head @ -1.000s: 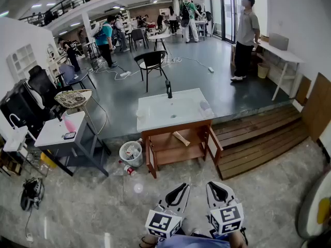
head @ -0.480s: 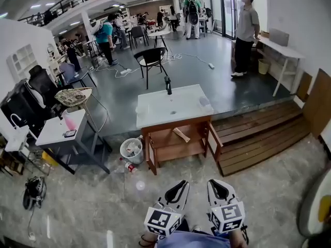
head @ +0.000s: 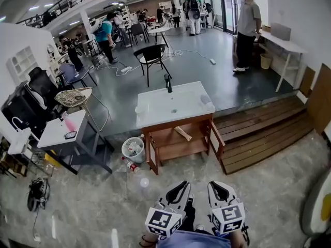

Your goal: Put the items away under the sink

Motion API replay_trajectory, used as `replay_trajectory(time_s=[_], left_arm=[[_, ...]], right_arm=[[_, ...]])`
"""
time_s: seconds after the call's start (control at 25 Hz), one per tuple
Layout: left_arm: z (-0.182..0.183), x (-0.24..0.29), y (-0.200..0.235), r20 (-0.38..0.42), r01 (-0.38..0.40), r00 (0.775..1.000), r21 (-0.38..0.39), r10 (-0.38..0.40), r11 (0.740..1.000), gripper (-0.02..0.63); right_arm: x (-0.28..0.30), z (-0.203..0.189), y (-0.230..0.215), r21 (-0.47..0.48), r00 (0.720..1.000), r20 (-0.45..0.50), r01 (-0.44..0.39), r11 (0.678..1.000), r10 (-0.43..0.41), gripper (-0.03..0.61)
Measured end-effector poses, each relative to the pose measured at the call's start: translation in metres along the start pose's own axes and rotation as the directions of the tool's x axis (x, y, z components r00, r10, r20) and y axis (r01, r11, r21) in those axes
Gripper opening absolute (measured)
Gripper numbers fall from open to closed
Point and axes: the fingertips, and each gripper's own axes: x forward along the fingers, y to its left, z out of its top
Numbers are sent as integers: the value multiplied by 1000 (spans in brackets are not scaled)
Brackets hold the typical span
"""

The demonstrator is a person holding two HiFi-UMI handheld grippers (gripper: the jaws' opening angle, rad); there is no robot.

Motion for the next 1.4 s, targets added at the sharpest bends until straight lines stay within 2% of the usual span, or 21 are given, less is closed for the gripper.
replay_trajectory(time_s=[0.4, 0.6, 1.04, 1.4], left_arm=[[-3, 67, 35, -23, 27, 999, 20, -26, 999, 34], [5, 111, 69, -27, 49, 998, 4, -49, 999, 34], [10, 203, 156, -72, 75, 995, -15, -76, 997, 34], [19, 265, 205, -73, 151, 986, -22, -153, 988, 34]], right_arm=[[58, 11, -39, 5, 1000, -21, 22, 1000, -22, 28], [106, 29, -63, 11, 998, -35, 43, 999, -43, 28], [222, 41, -106, 61, 994, -89, 63, 996, -58, 28], [293, 64, -130, 68, 990, -100, 110, 992, -103, 28]])
